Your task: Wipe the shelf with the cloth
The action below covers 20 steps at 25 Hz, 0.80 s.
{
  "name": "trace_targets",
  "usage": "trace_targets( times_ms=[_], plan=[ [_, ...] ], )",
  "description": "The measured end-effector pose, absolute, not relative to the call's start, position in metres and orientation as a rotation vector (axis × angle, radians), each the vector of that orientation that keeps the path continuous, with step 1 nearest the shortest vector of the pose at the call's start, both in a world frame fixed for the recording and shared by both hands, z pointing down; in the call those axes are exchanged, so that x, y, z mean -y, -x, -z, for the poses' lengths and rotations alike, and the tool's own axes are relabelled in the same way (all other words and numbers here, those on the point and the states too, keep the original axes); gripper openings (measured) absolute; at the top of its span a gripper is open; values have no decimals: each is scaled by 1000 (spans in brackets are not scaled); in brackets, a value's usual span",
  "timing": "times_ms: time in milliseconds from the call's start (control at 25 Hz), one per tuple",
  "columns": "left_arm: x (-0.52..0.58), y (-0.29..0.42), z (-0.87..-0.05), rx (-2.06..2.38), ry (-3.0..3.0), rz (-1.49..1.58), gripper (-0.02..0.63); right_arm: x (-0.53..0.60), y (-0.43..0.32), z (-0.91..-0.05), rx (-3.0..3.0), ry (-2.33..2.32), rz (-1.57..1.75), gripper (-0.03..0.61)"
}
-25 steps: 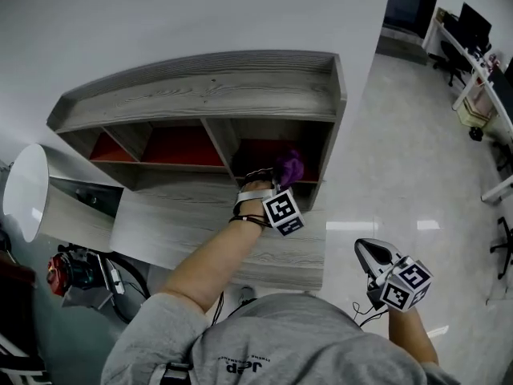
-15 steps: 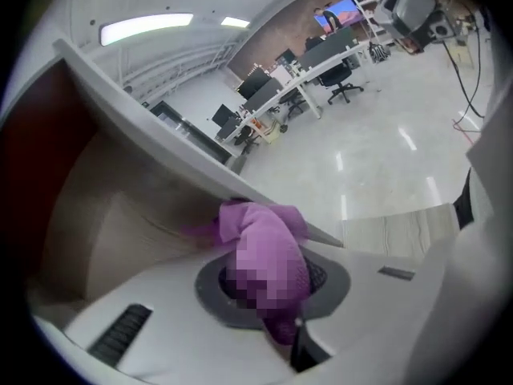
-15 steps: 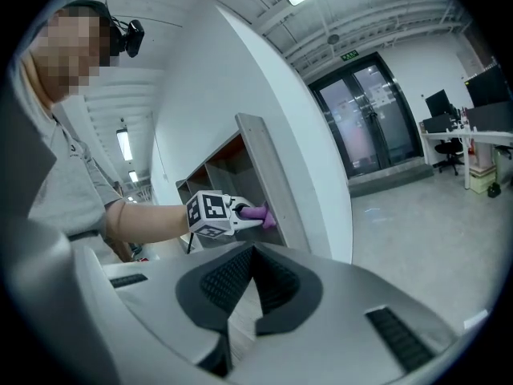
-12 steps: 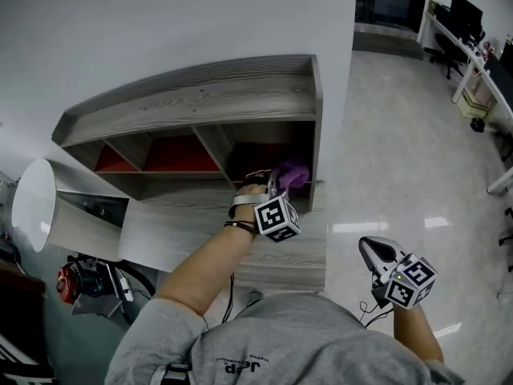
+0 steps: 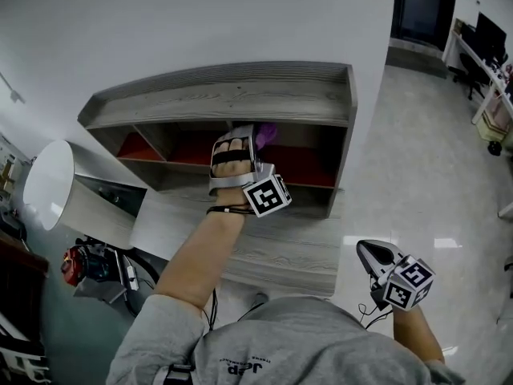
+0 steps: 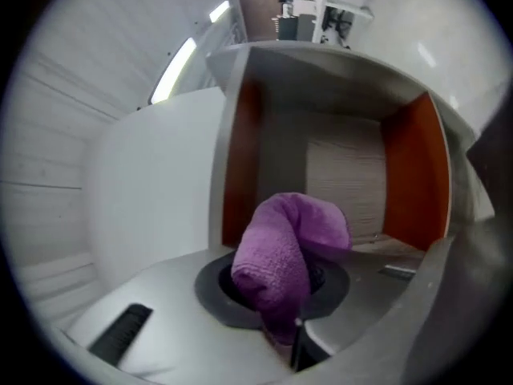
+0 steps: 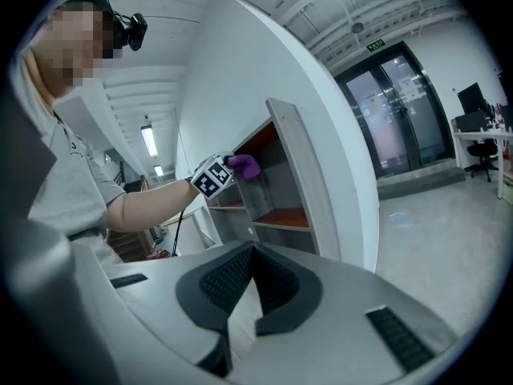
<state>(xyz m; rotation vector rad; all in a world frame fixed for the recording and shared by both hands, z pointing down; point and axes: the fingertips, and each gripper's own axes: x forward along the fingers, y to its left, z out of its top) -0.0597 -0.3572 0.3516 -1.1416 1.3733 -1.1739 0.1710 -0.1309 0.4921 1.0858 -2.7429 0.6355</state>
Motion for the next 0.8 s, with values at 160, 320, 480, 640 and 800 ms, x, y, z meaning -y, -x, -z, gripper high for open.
trace_targets(
  times_ms=[160,320,480,640,800],
  plan=[
    [383,55,-369,-1256,989,1267,65,127,-180,-497,2710,-1109,-653,21],
    [410,53,-413,-976,796,1492,61,122,-187,-503,2684,-1132,-668,21],
    [429,63,-424,-810,610,1673,64,120,-188,-508,2673,-1131,-683,21],
    [441,78,-416,-752,485,1830,67,121,-186,-511,2675,-1116,-692,21],
    [444,83,-427,-671,431,1912,68,124,-187,-512,2673,-1116,-695,21]
  ],
)
